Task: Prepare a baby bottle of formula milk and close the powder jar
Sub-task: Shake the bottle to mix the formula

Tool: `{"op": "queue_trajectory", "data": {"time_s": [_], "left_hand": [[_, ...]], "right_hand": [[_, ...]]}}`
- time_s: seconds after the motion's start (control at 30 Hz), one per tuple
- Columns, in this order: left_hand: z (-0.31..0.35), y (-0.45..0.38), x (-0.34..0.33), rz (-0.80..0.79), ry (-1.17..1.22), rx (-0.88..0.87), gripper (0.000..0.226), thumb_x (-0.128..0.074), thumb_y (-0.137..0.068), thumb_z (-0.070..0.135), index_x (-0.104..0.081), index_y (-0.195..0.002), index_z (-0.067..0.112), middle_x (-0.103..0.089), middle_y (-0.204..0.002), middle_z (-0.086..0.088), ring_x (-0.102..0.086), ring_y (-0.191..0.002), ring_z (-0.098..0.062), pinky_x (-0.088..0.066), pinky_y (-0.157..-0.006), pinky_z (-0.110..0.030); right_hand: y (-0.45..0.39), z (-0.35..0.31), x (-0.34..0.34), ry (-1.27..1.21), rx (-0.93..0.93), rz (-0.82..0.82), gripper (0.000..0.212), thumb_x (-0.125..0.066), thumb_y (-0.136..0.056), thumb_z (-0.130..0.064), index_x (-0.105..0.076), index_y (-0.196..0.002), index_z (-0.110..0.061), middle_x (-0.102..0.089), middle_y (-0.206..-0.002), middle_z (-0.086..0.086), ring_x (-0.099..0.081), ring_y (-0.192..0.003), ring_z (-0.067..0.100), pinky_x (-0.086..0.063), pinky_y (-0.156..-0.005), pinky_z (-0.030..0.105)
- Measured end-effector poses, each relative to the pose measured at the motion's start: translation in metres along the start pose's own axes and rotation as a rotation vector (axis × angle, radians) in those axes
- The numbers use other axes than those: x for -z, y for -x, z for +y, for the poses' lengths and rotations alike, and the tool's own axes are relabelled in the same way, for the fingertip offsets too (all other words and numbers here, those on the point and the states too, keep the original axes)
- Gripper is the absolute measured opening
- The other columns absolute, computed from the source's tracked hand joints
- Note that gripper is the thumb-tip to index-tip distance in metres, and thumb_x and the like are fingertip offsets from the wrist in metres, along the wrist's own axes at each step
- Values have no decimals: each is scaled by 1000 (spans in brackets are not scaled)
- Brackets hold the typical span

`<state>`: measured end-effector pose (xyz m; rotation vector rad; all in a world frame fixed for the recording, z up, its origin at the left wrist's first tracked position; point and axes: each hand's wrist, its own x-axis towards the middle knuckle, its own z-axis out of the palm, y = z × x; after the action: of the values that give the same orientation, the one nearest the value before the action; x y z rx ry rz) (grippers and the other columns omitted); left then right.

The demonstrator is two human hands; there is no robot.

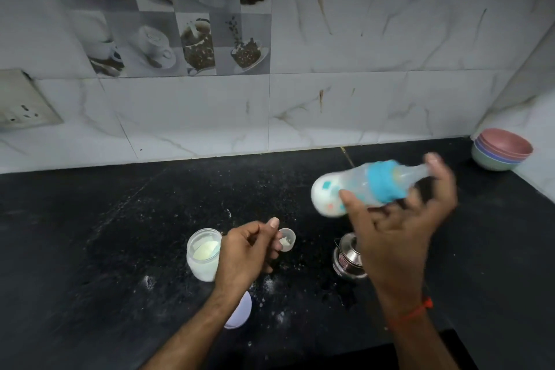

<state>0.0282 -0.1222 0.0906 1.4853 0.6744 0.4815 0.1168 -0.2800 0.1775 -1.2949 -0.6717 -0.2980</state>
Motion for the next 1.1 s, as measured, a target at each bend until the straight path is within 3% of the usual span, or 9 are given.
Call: {"op": "queue_trajectory", "data": {"time_s": [0.1,0.23,0.4,0.47,0.57,0.63,0.83,0.97,1.1], "left_hand": [[-3,3,-6,20,17,-40,32,-61,-102,34,-69,-83,11,-73,-72,-10,-65,-62,-22,-54,-53,-37],[-5,-1,-6,91,-74,-176,12,-76,-93,19,-71,-102,24,-70,-80,2,-63,-64,-7,-56,-54,-27],[-8,-3,0,129,-27,-73,12,-83,-85,9,-78,-91,18,-77,-77,-4,-67,-62,-16,-49,-45,-28],[-9,-2,-2,139,-6,-72,8,-83,-85,10,-80,-87,18,-79,-78,-6,-69,-63,-17,-47,-44,-27],[-3,-1,-6,130,-9,-139,7,-78,-90,18,-81,-85,21,-78,-78,-5,-69,-62,-17,-48,-46,-26],[2,-1,-8,104,-23,-173,18,-69,-97,27,-80,-85,20,-75,-71,-6,-66,-59,-16,-48,-50,-22],[4,-7,-3,111,25,-169,32,-55,-104,38,-77,-90,21,-73,-70,-7,-63,-57,-17,-51,-59,-30],[4,-6,-3,115,31,-189,27,-56,-104,35,-76,-94,20,-74,-71,-7,-63,-57,-19,-53,-58,-31],[1,-9,2,128,31,-190,22,-59,-104,29,-76,-95,18,-73,-71,-6,-61,-56,-16,-54,-58,-27]], "right_hand": [[-4,12,1,230,185,28,94,-81,-75,7,-21,-144,-14,-35,-149,-12,-50,-131,-4,-55,-100,25],[-5,20,8,210,-195,-207,95,-85,-79,-4,-36,-145,-52,-61,-137,-6,-69,-117,12,-59,-97,47],[-29,-15,13,-9,98,112,100,-70,-78,24,-10,-151,-7,-53,-137,-19,-63,-118,0,-58,-94,26],[-21,-3,11,152,151,129,99,-72,-74,25,-8,-148,10,-36,-149,-5,-51,-128,-12,-50,-101,16],[-10,16,7,106,-217,-197,96,-82,-78,8,-34,-152,-32,-56,-141,7,-68,-117,5,-59,-98,35],[-9,15,7,73,-244,-197,94,-81,-80,6,-38,-143,-49,-65,-131,2,-72,-113,14,-61,-94,38],[-17,8,0,64,112,17,88,-81,-80,0,-29,-145,-25,-41,-148,-15,-57,-128,16,-55,-102,39],[-6,34,2,353,-81,-404,87,-84,-84,-16,-36,-151,-43,-49,-148,-20,-60,-130,15,-53,-105,48],[-15,-3,-7,100,40,-132,97,-84,-77,0,-32,-145,-44,-60,-137,-14,-67,-119,14,-59,-96,45]]}}
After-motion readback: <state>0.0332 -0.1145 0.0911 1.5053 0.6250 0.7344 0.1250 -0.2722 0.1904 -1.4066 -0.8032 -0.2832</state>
